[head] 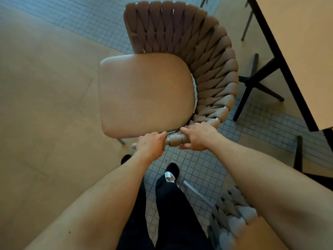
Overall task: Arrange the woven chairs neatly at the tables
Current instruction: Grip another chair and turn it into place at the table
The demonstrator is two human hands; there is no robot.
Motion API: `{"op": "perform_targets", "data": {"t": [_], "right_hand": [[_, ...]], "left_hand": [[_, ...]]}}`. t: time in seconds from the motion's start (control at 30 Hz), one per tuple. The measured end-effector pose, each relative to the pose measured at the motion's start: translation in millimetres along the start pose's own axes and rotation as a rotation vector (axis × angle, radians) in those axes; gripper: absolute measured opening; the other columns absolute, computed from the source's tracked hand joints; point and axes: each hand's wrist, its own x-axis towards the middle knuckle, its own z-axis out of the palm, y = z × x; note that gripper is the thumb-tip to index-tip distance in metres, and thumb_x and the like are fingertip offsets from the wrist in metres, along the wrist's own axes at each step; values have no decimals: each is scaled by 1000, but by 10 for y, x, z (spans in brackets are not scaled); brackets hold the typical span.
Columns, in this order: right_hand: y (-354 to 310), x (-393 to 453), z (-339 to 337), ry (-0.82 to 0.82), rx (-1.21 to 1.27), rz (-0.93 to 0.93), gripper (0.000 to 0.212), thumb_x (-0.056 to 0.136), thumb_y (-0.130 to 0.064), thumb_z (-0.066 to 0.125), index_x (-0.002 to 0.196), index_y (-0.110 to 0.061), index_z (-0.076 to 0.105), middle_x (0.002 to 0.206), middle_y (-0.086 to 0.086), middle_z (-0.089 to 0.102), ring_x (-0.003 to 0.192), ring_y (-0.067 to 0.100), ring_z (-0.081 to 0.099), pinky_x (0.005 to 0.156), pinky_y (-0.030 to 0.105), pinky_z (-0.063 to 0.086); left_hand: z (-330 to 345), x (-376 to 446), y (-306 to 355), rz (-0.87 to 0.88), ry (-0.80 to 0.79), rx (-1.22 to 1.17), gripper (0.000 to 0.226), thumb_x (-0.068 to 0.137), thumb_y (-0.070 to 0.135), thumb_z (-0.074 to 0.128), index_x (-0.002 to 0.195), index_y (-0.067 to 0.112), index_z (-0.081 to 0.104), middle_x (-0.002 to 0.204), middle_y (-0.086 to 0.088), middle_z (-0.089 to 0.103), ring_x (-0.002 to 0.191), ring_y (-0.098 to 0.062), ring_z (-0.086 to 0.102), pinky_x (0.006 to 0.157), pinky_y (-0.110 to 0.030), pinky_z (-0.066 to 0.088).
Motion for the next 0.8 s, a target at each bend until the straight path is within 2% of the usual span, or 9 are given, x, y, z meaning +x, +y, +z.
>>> {"op": "perform_targets", "data": {"t": [0.1, 0.3, 0.4, 0.5, 0.57, 0.67, 0.73, 0.8], "right_hand": [[-4, -42, 14, 80, -48, -23, 59, 94, -75, 42, 117, -20, 45, 112, 5, 66, 103, 28, 61, 74, 39, 37], [-214, -49, 4, 147, 13, 35, 60, 96, -73, 42, 114, -16, 49, 115, 10, 68, 107, 32, 61, 78, 42, 36], [-528, 38, -14, 163, 126, 109, 62, 95, -73, 43, 116, -15, 50, 117, 11, 68, 110, 33, 60, 83, 45, 38], [-942, 207, -104, 177, 261, 195, 59, 96, -70, 45, 112, -14, 50, 113, 12, 69, 108, 35, 61, 87, 46, 39], [-1218, 368, -212, 167, 358, 242, 59, 97, -70, 45, 112, -14, 51, 110, 11, 69, 105, 34, 63, 84, 45, 38], [-1494, 581, -407, 173, 531, 249, 65, 100, -68, 42, 125, -10, 53, 119, 12, 66, 112, 35, 62, 79, 43, 38], [-1526, 632, -475, 189, 577, 206, 63, 102, -65, 39, 129, -9, 52, 124, 14, 64, 117, 36, 60, 78, 43, 37], [-1470, 604, -457, 175, 521, 148, 60, 102, -65, 39, 129, -12, 50, 124, 14, 64, 116, 37, 60, 79, 44, 36]], "left_hand": [[-13, 37, -57, 87, 36, 78, 18, 97, 27, 50, 115, 29, 50, 98, 1, 64, 71, -23, 49, 61, -37, 39], [-65, 75, -257, 187, -14, 147, 24, 96, 26, 51, 119, 32, 50, 102, 4, 65, 73, -22, 50, 60, -35, 40], [-162, 42, -530, 215, -35, 198, 21, 98, 25, 50, 117, 32, 51, 102, 5, 64, 76, -21, 54, 60, -35, 40], [-320, 64, -906, 229, -46, 254, 20, 95, 24, 56, 114, 32, 55, 105, 7, 65, 85, -21, 64, 62, -36, 47], [-412, 82, -1151, 206, -14, 316, 27, 92, 22, 60, 116, 35, 59, 108, 8, 66, 95, -21, 66, 71, -36, 50], [-491, 111, -1464, 73, 30, 396, 42, 91, 20, 62, 127, 43, 57, 123, 9, 62, 118, -21, 56, 92, -42, 41], [-510, 130, -1558, -19, 45, 414, 45, 88, 17, 64, 125, 39, 57, 126, 7, 60, 124, -22, 51, 100, -49, 36], [-516, 124, -1533, -66, 26, 400, 42, 85, 18, 66, 123, 34, 58, 126, 3, 59, 125, -24, 49, 108, -55, 28]]}}
